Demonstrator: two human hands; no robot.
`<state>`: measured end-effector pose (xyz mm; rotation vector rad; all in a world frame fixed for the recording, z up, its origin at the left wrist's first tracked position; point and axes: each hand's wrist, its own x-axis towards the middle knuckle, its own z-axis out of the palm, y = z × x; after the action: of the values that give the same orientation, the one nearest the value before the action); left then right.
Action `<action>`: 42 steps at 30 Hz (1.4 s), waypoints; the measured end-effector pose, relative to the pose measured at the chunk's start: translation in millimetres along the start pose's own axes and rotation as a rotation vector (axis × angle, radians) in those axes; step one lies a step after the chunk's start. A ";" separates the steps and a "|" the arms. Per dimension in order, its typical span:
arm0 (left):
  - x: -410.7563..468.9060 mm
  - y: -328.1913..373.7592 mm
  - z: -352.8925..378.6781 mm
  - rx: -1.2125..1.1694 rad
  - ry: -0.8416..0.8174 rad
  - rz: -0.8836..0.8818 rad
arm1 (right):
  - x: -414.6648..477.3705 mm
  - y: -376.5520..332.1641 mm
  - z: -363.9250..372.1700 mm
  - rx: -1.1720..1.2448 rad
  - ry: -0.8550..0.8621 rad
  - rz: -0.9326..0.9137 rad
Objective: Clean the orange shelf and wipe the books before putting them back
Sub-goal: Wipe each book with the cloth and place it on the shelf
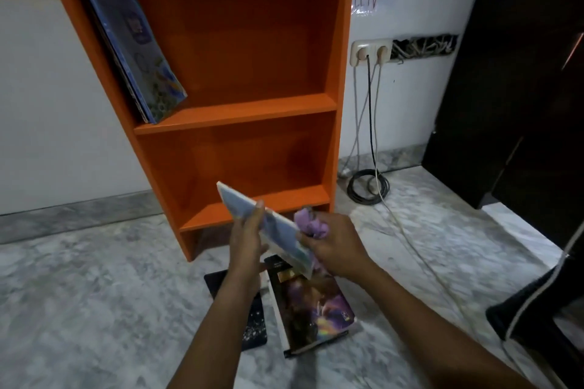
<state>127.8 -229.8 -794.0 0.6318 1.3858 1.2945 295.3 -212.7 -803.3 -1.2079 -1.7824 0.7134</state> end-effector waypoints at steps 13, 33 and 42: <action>-11.2 5.2 -0.7 -0.220 -0.248 -0.021 | -10.6 26.7 35.5 0.285 0.019 0.335; 40.2 214.9 -68.3 0.640 -0.309 0.553 | 177.2 -91.8 -8.8 0.533 0.352 0.164; 110.5 245.2 -73.9 0.569 0.306 0.946 | 271.5 -125.1 75.7 0.208 0.337 0.047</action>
<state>-38.9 -91.1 -618.6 1.6739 1.8106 1.7653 125.1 -7.0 -648.9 -1.1556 -1.3724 0.6594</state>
